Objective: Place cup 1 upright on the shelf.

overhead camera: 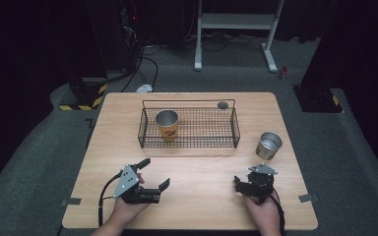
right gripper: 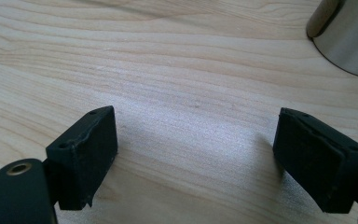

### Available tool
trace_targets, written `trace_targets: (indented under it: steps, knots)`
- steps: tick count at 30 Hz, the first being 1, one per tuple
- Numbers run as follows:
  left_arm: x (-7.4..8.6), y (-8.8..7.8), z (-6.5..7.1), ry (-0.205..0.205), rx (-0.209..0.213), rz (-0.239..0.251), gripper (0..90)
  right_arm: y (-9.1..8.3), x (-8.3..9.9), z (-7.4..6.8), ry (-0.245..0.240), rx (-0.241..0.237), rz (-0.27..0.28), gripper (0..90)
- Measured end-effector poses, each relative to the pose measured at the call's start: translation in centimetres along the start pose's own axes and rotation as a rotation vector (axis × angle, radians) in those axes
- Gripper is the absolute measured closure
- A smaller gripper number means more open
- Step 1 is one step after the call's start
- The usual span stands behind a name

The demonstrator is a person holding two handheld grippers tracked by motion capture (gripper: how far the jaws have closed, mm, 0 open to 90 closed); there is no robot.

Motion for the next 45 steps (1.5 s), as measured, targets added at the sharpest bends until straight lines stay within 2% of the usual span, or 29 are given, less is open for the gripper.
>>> trace_targets:
  steps: [3, 5, 9, 11, 13, 16, 18, 21, 24, 27, 29, 30, 31, 32, 35, 38, 40, 42, 44, 45]
  knots:
    - [-0.4, -0.3, -0.3, 0.002, -0.01, 0.028, 3.8, 0.1, -0.1, 0.0, -0.024, -0.011, -0.002, 13.5]
    - [-0.6, -0.5, -0.4, -0.002, -0.01, 0.048, 3.8, 0.1, 0.0, -0.3, -0.022, -0.023, -0.006, 13.3]
    - [-1.6, -1.4, -0.5, -0.006, -0.005, 0.133, 3.8, 0.1, 0.0, -0.3, -0.023, -0.024, -0.007, 13.3]
    - [-1.8, -1.6, -0.6, -0.002, -0.007, 0.155, 3.8, 0.1, 0.0, -0.2, -0.024, -0.023, -0.007, 13.3]
    - [-1.7, -1.6, -0.6, 0.001, -0.008, 0.163, 3.8, 0.1, 0.0, -0.2, -0.024, -0.024, -0.006, 13.3]
    - [-1.2, -1.4, -0.8, -0.008, -0.003, 0.145, 3.7, 0.1, 0.0, -0.3, -0.024, -0.024, -0.007, 13.3]
    - [-0.6, -1.0, -0.9, -0.015, 0.008, 0.115, 3.8, 0.1, 0.0, -0.3, -0.024, -0.024, -0.007, 13.3]
    - [0.9, -0.2, -1.6, 0.013, -0.02, 0.05, 3.6, 0.1, 0.0, -0.2, -0.026, -0.023, -0.007, 13.3]
    - [1.4, -0.1, -2.2, 0.002, -0.03, 0.033, 3.6, 0.0, 0.0, -0.2, -0.025, -0.022, -0.007, 13.3]
    - [2.1, 0.1, -3.1, 0.013, -0.063, 0.011, 3.6, -0.2, 0.1, -0.2, -0.024, -0.028, -0.02, 14.0]
    - [2.9, 0.4, -3.9, 0.01, -0.083, -0.02, 3.6, -0.4, 0.1, 0.2, -0.024, -0.013, -0.013, 14.4]
    - [2.9, 0.4, -3.9, 0.01, -0.083, -0.02, 3.7, -0.4, 0.1, 0.2, -0.024, -0.013, -0.013, 14.4]
    - [3.6, 0.7, -4.4, 0.0, -0.084, -0.06, 4.3, -0.6, -0.2, 0.6, -0.031, 0.003, 0.0, 14.8]
    - [3.6, 0.7, -4.4, 0.0, -0.084, -0.06, 4.4, -0.8, -0.4, 0.8, -0.032, 0.008, 0.006, 14.8]
    - [4.9, 1.3, -5.1, -0.007, -0.117, -0.127, 4.6, -1.1, -0.6, 1.2, -0.026, 0.015, 0.012, 14.9]
    - [6.6, 1.9, -6.0, -0.024, -0.179, -0.247, 5.1, -1.3, -0.8, 1.4, -0.022, 0.021, 0.017, 14.9]
    - [7.8, 2.1, -6.7, -0.025, -0.225, -0.348, 5.4, -1.4, -0.9, 1.5, -0.022, 0.029, 0.022, 14.9]
    - [8.8, 2.0, -7.0, -0.032, -0.231, -0.416, 6.7, -1.6, -0.8, 1.7, -0.017, 0.034, 0.025, 14.9]
    - [9.2, 2.0, -7.3, -0.035, -0.235, -0.447, 7.4, -1.7, -0.8, 1.9, -0.015, 0.034, 0.03, 14.8]
    - [9.0, 2.0, -7.4, -0.046, -0.236, -0.429, 6.8, -1.7, -0.8, 2.1, -0.018, 0.037, 0.033, 14.8]
Point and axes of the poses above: each handheld gripper's, and its own axes: y roughly forward along the jaws, x roughly out of its underside, z roughly to its right, the point moved 10 cm from there along y, roughly forward along the jaws, and after that the axes turned 11 degrees about -x, right-handed, at the moved point
